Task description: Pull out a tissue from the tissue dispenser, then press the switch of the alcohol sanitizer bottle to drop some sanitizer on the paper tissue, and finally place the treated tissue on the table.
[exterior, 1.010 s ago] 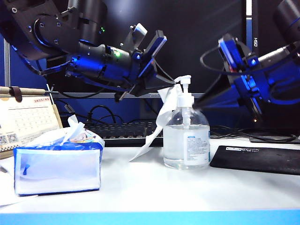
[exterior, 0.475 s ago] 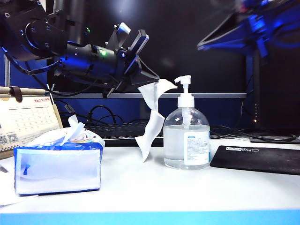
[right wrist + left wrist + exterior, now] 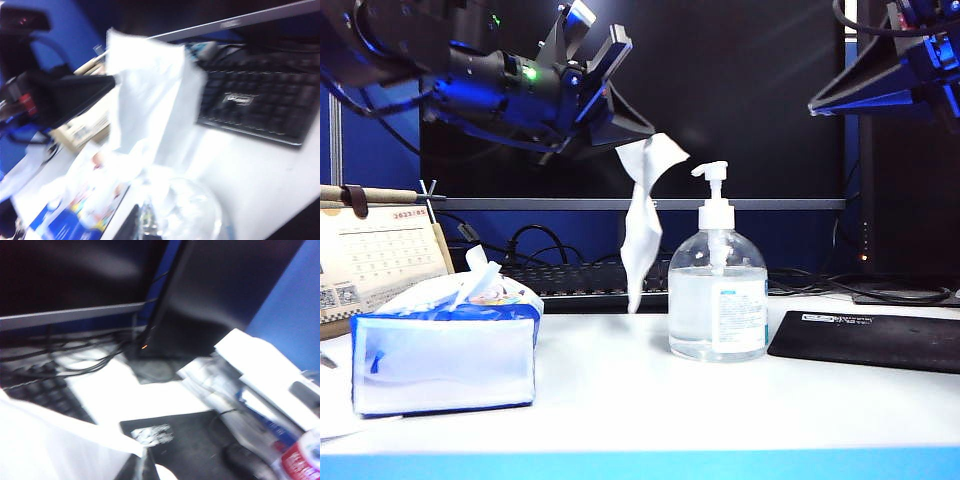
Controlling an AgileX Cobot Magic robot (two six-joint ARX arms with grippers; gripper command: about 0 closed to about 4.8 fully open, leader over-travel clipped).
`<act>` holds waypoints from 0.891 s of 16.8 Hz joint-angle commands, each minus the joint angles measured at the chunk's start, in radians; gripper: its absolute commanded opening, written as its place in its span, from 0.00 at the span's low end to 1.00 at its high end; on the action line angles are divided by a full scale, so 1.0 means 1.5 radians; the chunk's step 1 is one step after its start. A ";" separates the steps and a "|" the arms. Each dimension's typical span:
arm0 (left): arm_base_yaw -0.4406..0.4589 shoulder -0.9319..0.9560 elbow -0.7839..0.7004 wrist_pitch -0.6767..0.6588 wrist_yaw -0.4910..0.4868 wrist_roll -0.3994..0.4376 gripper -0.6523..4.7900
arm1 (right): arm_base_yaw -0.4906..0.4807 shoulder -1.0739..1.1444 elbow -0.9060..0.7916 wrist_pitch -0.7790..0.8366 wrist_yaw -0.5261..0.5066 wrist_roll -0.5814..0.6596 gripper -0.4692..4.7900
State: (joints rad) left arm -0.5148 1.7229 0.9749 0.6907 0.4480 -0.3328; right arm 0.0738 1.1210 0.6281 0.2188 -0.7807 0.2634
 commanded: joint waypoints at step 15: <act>-0.001 -0.377 -0.082 -0.228 -0.122 0.152 0.11 | -0.101 -0.243 0.003 -0.112 0.040 -0.019 0.09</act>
State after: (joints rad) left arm -0.5152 1.1889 0.8700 0.3527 0.2783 -0.1093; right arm -0.0784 0.7677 0.6285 0.0772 -0.7158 0.2310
